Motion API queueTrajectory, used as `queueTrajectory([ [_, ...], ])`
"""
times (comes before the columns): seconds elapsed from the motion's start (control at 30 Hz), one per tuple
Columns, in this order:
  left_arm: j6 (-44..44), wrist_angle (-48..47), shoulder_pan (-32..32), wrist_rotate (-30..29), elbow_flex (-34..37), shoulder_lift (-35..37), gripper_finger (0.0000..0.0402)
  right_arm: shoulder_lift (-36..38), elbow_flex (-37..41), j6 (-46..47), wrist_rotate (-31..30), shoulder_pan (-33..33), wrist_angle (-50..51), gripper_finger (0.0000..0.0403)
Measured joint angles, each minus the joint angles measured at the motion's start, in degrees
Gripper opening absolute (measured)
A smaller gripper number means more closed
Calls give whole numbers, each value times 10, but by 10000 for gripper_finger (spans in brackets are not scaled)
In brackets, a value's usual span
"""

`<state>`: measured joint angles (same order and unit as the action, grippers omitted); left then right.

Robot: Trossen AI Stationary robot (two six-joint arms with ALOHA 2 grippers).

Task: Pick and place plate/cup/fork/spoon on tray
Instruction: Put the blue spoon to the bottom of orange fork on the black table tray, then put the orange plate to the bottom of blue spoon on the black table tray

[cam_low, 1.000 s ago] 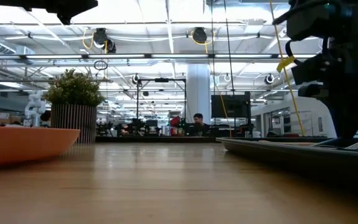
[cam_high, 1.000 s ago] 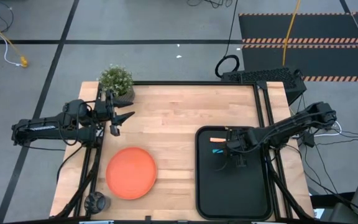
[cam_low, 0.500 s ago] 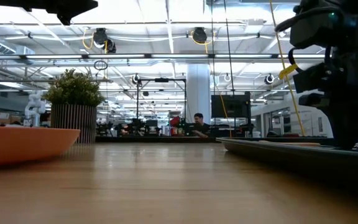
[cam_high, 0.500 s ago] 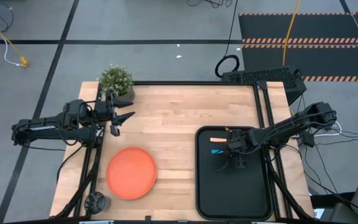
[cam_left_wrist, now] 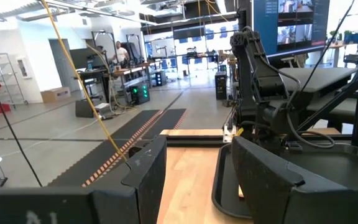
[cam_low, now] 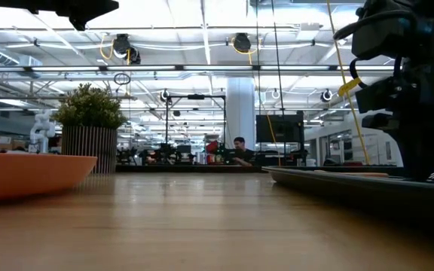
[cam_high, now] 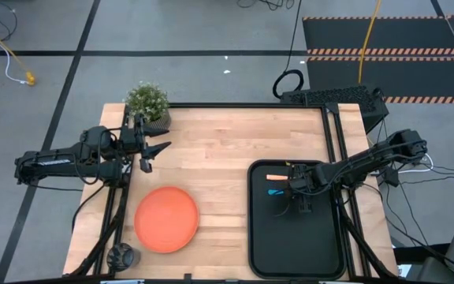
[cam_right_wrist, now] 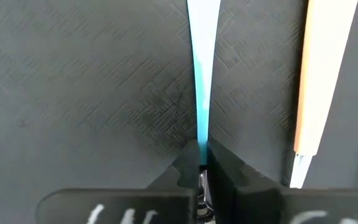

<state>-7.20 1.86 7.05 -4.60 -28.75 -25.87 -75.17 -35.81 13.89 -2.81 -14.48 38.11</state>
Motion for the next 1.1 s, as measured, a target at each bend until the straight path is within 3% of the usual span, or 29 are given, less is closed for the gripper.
queueTrajectory([
  [0.53,0,-2,0,0,0,0,186,7,1,21,17,0,1,70],
  [1.1,0,-2,0,0,0,0,186,108,-34,38,13,3,-21,106],
])
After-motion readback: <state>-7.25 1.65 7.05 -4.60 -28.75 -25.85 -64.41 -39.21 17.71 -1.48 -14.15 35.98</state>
